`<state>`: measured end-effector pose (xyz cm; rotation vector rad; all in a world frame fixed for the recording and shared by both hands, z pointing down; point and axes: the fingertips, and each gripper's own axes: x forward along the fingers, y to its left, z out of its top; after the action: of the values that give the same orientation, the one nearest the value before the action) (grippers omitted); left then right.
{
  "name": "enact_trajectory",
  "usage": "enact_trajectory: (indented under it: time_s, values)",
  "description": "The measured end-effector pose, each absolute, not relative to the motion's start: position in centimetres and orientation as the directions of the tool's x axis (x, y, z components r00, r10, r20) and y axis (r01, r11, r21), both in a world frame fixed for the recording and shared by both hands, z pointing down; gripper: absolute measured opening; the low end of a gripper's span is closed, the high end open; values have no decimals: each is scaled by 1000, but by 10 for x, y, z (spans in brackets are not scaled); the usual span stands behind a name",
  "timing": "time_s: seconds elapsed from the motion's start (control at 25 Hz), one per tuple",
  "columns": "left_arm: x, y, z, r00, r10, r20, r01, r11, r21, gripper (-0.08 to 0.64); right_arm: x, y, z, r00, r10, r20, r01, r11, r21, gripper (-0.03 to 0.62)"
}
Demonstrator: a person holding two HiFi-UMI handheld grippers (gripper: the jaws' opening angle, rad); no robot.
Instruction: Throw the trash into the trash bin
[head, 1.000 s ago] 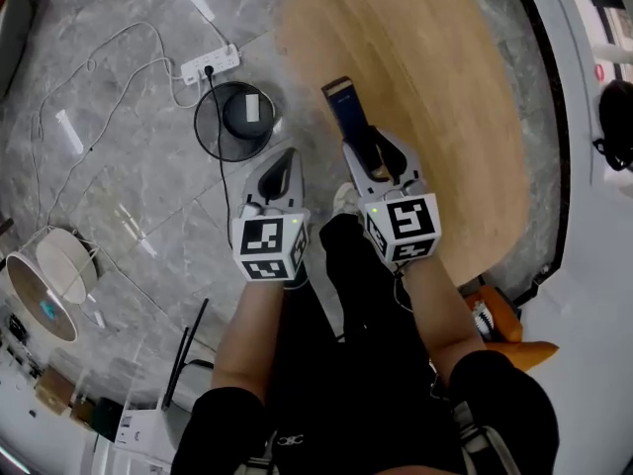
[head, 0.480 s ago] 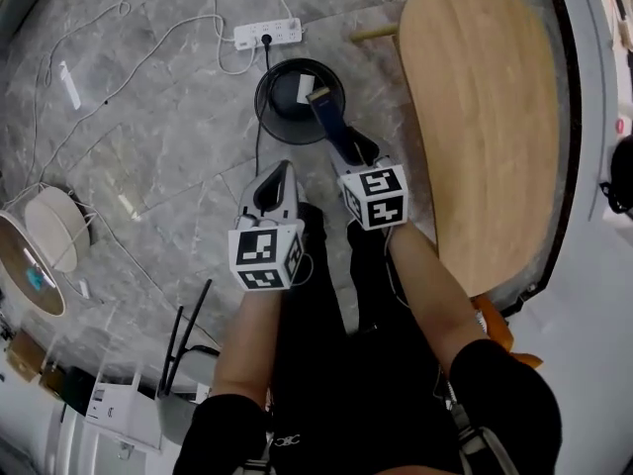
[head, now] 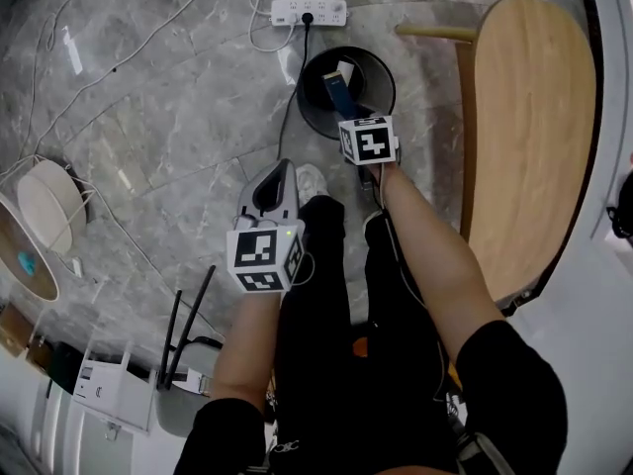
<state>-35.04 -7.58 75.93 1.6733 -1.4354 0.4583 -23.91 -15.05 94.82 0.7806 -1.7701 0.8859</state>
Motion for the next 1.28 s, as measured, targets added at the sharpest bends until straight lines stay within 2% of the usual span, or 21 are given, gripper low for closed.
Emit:
enact_trajectory:
  time_s: [0.16, 0.24, 0.32, 0.44, 0.48, 0.52, 0.56, 0.76, 1.04, 1.28]
  values:
    - [-355, -78, 769, 277, -612, 741, -926, 36, 375, 5, -242, -161, 971, -278, -99, 955, -843, 502, -194, 185]
    - [-357, -79, 772, 276, -614, 740, -923, 46, 382, 5, -244, -169, 973, -294, -136, 946, -856, 478, -198, 186]
    - [-358, -80, 772, 272, -619, 737, -919, 59, 390, 5, -246, -175, 966, -319, -178, 931, -867, 451, -211, 227]
    - [-357, -84, 768, 272, -624, 733, -917, 64, 394, 5, -246, -182, 936, -343, -278, 897, -871, 453, -193, 227]
    - [-355, -87, 766, 272, -626, 730, -916, 63, 395, 5, -244, -184, 920, -348, -330, 877, -870, 461, -172, 175]
    - [-352, -89, 764, 273, -630, 727, -916, 60, 396, 5, -240, -186, 901, -355, -390, 850, -868, 475, -145, 71]
    - [-349, -93, 761, 274, -634, 723, -916, 57, 397, 5, -237, -187, 880, -368, -449, 814, -861, 495, -117, 14]
    - [-330, -115, 750, 278, -655, 703, -927, 9, 374, 5, -217, -179, 779, -451, -614, 648, -847, 523, -93, 12]
    - [-279, -134, 718, 303, -678, 670, -930, -56, 363, 5, -172, -177, 687, -480, -706, 520, -864, 483, -143, 11]
    - [-228, -146, 642, 280, -741, 610, -938, -78, 337, 5, -118, -186, 587, -484, -774, 409, -866, 490, -96, 12]
